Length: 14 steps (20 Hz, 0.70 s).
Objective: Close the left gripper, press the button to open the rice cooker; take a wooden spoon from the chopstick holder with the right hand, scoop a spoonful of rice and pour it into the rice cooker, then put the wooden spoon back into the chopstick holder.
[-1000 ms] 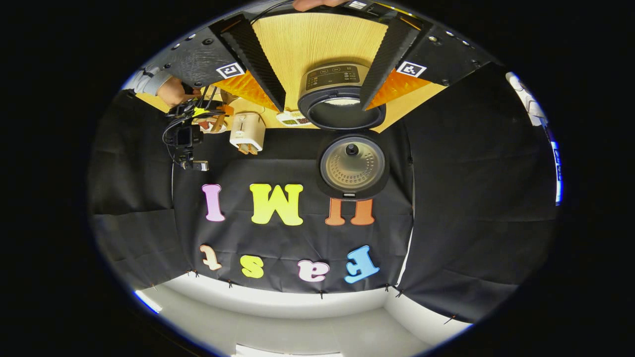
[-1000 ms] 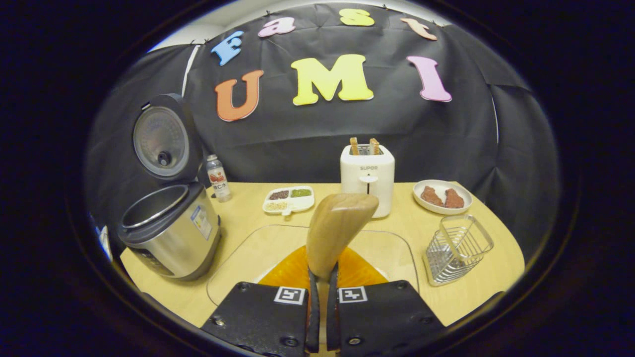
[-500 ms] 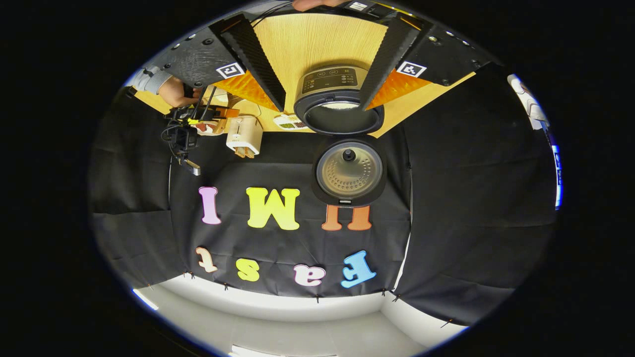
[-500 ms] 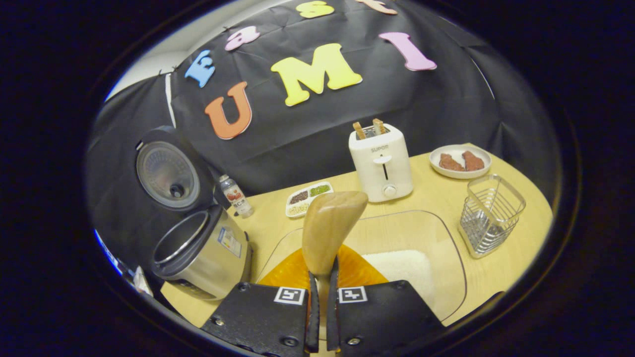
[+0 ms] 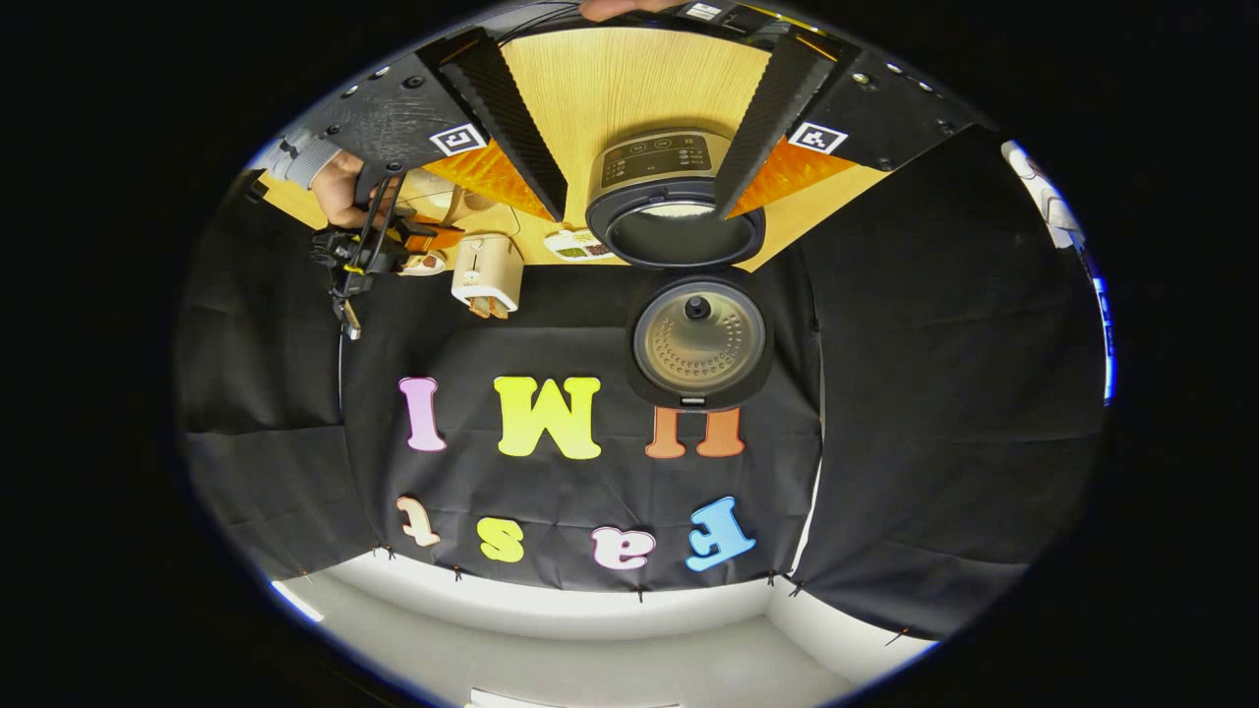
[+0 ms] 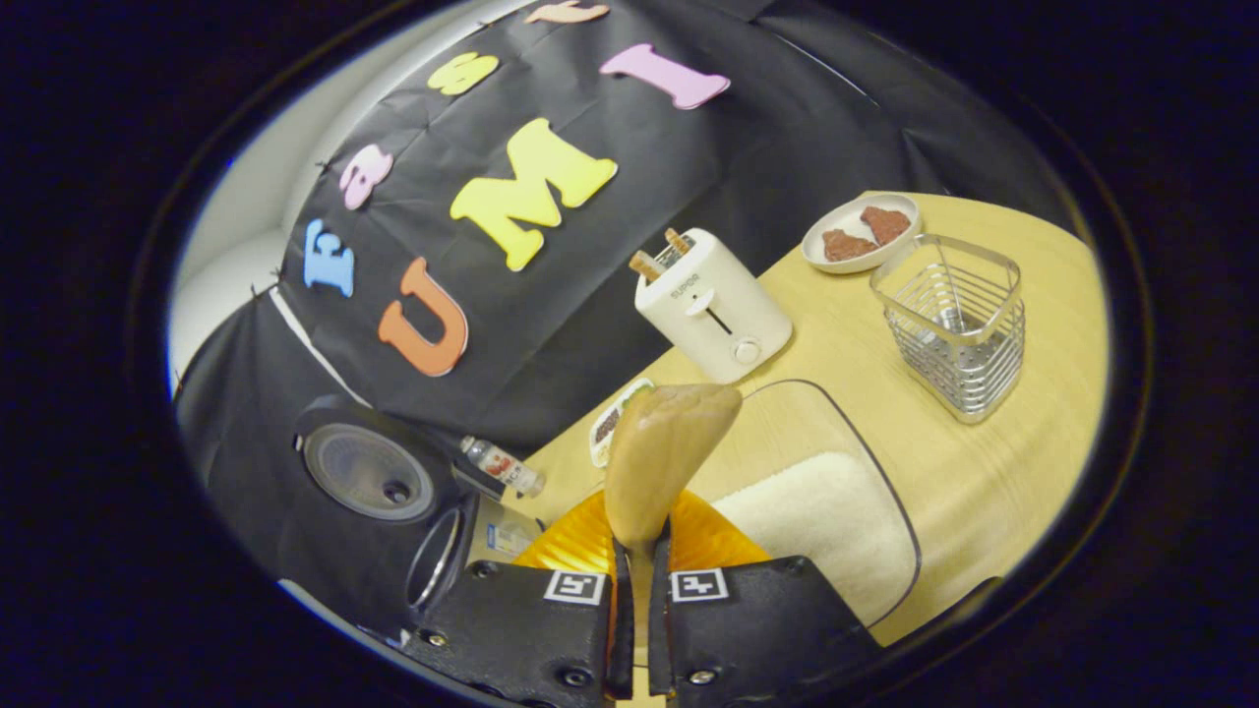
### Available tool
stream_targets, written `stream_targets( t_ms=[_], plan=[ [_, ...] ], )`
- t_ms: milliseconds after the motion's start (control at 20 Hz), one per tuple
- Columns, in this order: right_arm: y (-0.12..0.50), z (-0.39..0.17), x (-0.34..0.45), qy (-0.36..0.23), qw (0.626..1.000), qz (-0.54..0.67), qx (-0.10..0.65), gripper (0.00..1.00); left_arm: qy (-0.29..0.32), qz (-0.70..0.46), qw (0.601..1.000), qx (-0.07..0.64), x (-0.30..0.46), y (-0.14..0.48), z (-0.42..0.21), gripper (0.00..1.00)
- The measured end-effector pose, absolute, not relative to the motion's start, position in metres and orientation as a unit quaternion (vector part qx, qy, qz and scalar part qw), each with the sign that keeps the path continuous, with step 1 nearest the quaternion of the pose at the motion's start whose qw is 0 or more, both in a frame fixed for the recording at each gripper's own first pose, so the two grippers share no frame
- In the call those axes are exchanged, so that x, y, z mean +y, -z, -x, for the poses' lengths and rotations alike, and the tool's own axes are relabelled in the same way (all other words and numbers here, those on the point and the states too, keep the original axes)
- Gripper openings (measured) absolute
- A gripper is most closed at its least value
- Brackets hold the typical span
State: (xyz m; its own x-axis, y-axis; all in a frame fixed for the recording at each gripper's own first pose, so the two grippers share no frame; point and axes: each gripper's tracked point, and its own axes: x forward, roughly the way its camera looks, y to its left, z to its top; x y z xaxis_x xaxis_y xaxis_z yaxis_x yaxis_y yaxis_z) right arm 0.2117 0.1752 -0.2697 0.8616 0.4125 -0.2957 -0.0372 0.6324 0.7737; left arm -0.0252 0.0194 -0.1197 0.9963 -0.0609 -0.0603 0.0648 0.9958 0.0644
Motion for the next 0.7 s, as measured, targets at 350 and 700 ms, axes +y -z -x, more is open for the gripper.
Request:
stream_targets(
  t_ms=[350, 700],
  plan=[
    [0.247, -0.216, 0.117, -0.075, 0.812, -0.550, 0.178, 0.06, 0.022, -0.036, 0.999, 0.033, 0.024, 0.122, 0.026, 0.96],
    [0.191, -0.200, 0.104, -0.103, 0.675, -0.715, 0.150, 0.11, 0.027, -0.031, 0.999, 0.026, 0.021, 0.117, 0.030, 0.96]
  ],
)
